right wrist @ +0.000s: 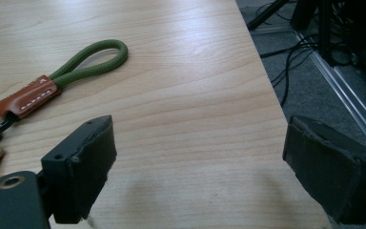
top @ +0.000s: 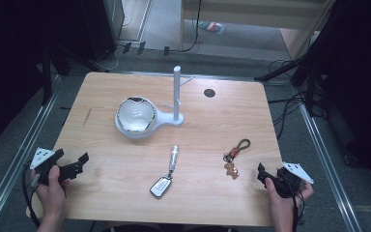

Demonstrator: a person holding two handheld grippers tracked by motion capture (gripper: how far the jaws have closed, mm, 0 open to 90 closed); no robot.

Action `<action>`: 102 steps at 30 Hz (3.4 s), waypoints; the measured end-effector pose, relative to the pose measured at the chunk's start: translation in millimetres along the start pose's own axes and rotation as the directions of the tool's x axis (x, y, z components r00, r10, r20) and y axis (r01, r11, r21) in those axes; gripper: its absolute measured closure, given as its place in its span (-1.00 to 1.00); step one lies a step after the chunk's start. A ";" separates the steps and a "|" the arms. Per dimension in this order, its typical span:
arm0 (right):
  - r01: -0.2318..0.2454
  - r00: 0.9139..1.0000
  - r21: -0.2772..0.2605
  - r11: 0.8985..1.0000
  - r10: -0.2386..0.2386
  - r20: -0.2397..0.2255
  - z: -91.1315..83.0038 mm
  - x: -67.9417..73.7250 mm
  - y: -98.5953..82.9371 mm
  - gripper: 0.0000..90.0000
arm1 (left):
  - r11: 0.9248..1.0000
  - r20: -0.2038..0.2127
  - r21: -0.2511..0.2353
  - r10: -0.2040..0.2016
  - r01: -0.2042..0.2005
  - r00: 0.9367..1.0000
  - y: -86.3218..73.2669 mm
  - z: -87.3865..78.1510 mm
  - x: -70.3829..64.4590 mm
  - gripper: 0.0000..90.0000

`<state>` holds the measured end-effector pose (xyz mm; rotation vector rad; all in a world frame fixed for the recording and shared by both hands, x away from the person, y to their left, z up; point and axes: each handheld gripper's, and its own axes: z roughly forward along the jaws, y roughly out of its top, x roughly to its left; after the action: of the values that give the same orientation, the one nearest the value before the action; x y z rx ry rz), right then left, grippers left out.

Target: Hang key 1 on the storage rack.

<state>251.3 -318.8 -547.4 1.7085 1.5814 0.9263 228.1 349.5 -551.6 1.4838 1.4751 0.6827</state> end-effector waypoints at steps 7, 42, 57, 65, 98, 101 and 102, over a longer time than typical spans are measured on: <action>0.018 0.999 -0.005 1.000 -0.017 0.031 -1.3 1.3 -0.5 -0.72 | 1.000 -0.003 0.002 0.011 -0.011 1.000 0.0 0.1 -1.0 -1.00; 0.171 0.985 0.278 0.945 -0.172 -0.021 -2.0 46.5 44.5 -0.71 | 1.000 -0.007 0.015 0.012 -0.012 1.000 0.4 1.0 -1.9 -1.00; 0.178 0.983 0.406 0.896 -0.182 -0.030 17.5 57.6 62.6 -0.71 | 1.000 -0.006 0.015 0.011 -0.011 1.000 0.4 1.3 -1.7 -1.00; 0.174 0.983 0.464 0.869 -0.182 -0.028 24.2 69.6 75.9 -0.72 | 1.000 -0.006 0.012 0.005 -0.005 1.000 0.4 1.2 -1.0 -1.00; 0.072 0.995 0.579 0.812 -0.096 0.011 68.9 106.1 95.6 -0.64 | 1.000 0.000 0.011 0.005 -0.005 1.000 0.3 0.6 -0.3 -1.00; 0.072 0.995 0.593 0.802 -0.096 0.009 71.5 107.1 96.5 -0.60 | 1.000 0.001 0.012 0.004 -0.004 1.000 0.4 0.5 -0.1 -1.00; 0.069 0.996 0.599 0.798 -0.094 0.010 72.2 108.5 96.5 -0.60 | 1.000 0.000 0.011 0.005 -0.005 1.000 0.4 0.6 -0.2 -1.00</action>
<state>368.7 -217.8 -499.3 2.0272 2.0483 0.3454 228.8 349.2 -551.5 1.4962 1.4777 0.6781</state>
